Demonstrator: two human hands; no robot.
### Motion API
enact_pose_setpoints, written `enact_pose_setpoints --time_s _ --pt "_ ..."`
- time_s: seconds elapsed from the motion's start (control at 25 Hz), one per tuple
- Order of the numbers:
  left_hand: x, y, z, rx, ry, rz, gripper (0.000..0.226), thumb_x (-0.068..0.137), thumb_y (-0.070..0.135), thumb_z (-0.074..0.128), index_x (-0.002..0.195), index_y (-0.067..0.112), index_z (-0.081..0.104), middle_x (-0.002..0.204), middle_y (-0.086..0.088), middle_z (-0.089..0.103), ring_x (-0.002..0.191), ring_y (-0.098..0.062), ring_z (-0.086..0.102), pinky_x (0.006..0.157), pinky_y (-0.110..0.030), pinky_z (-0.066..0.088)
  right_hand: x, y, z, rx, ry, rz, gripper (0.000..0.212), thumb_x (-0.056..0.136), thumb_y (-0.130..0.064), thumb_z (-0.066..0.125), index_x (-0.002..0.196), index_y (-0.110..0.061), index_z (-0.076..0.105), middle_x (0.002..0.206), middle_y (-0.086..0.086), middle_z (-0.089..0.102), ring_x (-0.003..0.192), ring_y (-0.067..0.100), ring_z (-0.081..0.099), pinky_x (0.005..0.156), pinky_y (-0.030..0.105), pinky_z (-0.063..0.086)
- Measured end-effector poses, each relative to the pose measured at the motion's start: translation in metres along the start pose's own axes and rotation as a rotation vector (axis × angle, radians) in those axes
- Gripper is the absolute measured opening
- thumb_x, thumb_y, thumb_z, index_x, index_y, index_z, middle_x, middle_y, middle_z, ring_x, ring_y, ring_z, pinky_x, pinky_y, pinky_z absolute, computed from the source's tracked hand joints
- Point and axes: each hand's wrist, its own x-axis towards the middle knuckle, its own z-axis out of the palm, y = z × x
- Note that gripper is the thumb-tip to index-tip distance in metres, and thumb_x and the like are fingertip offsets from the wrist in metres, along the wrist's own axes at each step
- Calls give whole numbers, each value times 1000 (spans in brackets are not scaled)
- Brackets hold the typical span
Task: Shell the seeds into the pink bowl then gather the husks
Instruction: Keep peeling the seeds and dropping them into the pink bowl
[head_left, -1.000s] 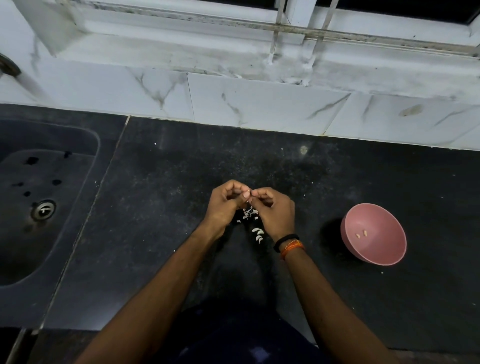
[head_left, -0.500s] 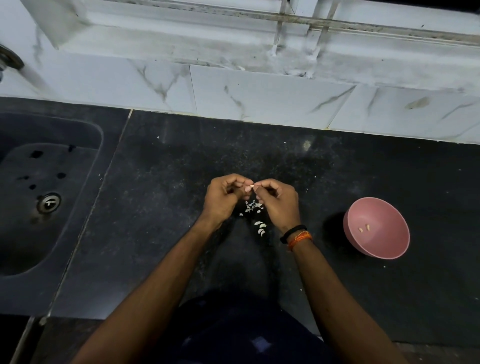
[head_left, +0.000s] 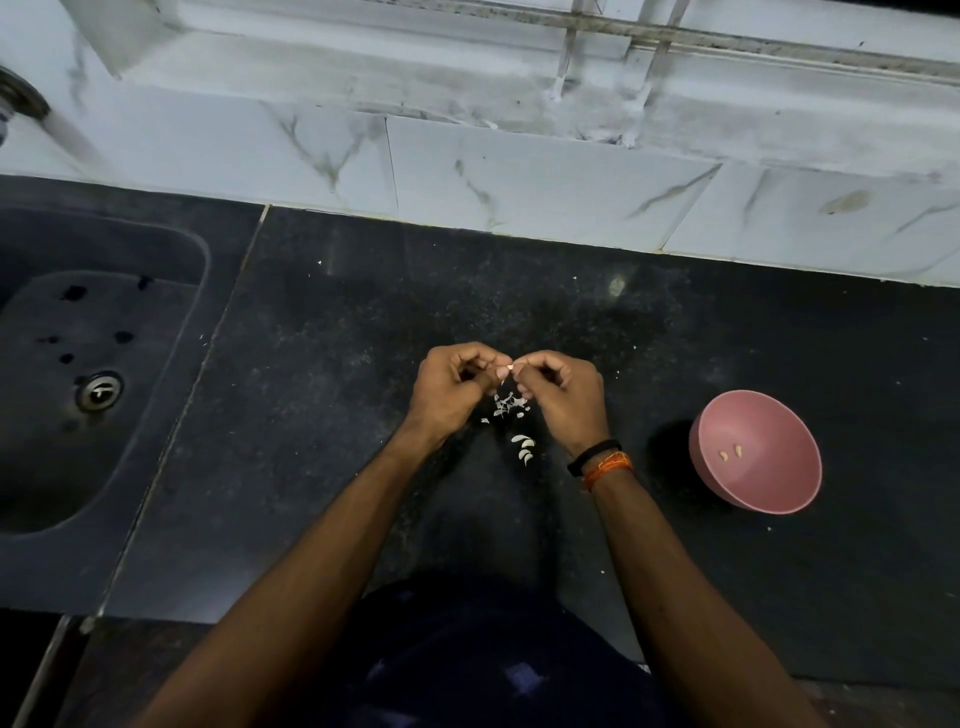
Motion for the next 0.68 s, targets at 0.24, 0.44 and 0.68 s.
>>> enact_pose_setpoints --time_s 0.24,0.44,0.68 --pt "-1 1 3 22 0 -5 20 87 5 74 90 24 78 84 -2 77 79 -30 72 74 -47 61 0 -1 -2 46 16 34 10 87 -17 70 82 -22 77 79 4 75 70 15 70 72 40 61" --pt "-2 -3 5 20 23 -23 19 87 3 74 91 21 79 84 -3 77 78 -33 72 73 -46 61 0 -3 0 116 26 105 19 88 -4 69 79 -18 78 74 10 74 66 11 66 65 28 56" --pt "-7 -7 7 111 69 39 21 87 5 74 89 26 77 86 6 75 78 -11 71 73 -33 59 2 -3 6 213 32 266 13 83 -3 69 74 -7 78 67 11 70 62 14 62 57 25 50"
